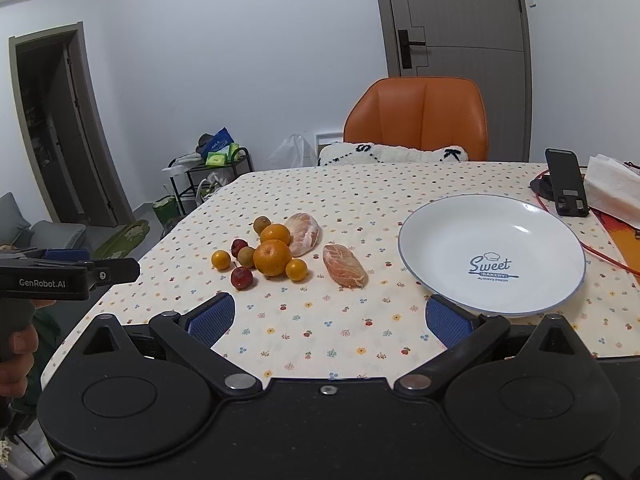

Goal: Organize fruits

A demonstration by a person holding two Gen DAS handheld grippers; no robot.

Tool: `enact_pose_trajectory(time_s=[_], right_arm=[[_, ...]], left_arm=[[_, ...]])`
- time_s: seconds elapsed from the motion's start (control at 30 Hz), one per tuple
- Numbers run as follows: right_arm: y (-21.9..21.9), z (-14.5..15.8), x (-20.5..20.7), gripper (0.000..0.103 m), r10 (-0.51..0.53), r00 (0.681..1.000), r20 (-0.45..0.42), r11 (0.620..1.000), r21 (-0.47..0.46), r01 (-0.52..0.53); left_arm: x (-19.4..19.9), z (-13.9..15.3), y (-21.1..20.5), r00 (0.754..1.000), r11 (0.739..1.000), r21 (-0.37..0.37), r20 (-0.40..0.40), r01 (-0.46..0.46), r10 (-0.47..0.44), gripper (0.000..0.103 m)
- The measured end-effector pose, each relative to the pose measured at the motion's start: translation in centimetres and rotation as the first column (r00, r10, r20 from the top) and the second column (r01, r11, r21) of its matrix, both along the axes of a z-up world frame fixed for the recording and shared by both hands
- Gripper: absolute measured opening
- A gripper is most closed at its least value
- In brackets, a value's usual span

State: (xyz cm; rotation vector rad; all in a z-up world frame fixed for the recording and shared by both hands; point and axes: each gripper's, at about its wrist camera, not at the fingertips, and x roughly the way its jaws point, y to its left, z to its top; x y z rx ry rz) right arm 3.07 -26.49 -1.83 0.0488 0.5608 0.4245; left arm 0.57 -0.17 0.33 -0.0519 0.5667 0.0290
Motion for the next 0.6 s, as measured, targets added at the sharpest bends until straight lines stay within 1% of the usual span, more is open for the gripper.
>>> enact_pose_trajectory(time_s=[0.13, 0.2, 0.3, 0.43, 0.6], right_arm=[[0.1, -0.4, 0.5, 0.103, 0.004, 1.0, -0.007, 1.0, 0.008, -0.004], [0.2, -0.5, 0.9, 0.103, 0.003, 1.0, -0.009, 1.0, 0.009, -0.002], [0.2, -0.7, 1.3, 0.103, 0.008, 1.0, -0.007, 1.0, 0.019, -0.008], [0.1, -1.0, 2.0, 0.103, 0.01, 1.0, -0.008, 1.0, 0.03, -0.01], [-0.2, -1.6, 3.0, 0.103, 0.015, 1.0, -0.016, 0.999, 0.05, -0.014]], left_arm=[[0.4, -0.3, -0.1, 1.0, 1.0, 0.003, -0.005, 0.003, -0.003, 0.103], [0.6, -0.3, -0.3, 1.0, 1.0, 0.008, 0.007, 0.01, -0.01, 0.103], [1.0, -0.3, -0.3, 1.0, 1.0, -0.014, 0.015, 0.028, -0.027, 0.103], [2.0, -0.5, -0.3, 1.0, 0.998, -0.05, 0.014, 0.029, -0.028, 0.103], [3.1, -1.0, -1.1, 0.999, 0.998, -0.029, 0.014, 0.048, -0.048, 0.103]])
